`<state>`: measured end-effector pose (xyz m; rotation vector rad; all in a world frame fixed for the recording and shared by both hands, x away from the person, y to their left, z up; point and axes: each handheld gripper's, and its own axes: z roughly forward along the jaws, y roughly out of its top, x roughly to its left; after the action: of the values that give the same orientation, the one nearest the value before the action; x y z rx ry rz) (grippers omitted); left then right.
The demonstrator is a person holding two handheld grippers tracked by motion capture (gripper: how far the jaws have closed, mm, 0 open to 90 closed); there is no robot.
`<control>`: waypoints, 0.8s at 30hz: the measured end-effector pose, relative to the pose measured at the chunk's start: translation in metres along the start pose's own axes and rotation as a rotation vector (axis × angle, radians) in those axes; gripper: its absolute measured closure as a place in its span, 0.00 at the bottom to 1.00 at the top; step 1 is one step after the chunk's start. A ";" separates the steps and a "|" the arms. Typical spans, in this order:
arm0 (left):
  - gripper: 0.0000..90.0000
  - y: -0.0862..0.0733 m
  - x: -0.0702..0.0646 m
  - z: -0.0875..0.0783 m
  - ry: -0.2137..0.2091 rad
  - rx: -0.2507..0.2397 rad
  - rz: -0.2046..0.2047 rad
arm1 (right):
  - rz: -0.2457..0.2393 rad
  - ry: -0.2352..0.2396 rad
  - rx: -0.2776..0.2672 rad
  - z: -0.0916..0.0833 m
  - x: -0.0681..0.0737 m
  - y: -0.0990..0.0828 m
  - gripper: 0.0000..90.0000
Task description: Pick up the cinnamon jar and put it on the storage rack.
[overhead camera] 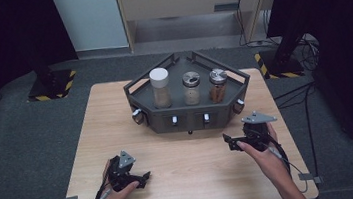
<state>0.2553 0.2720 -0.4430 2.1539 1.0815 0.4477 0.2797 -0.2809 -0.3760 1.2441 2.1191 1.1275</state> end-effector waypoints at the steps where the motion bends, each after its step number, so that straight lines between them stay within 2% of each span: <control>1: 0.00 0.000 0.000 0.000 0.000 0.000 0.000 | -0.001 0.001 0.002 0.000 0.000 -0.001 0.03; 24: 0.00 0.000 -0.001 0.000 0.002 -0.001 -0.002 | 0.011 0.026 0.039 0.004 0.007 -0.032 0.03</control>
<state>0.2549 0.2717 -0.4432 2.1516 1.0840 0.4494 0.2622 -0.2820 -0.4044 1.2660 2.1661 1.1178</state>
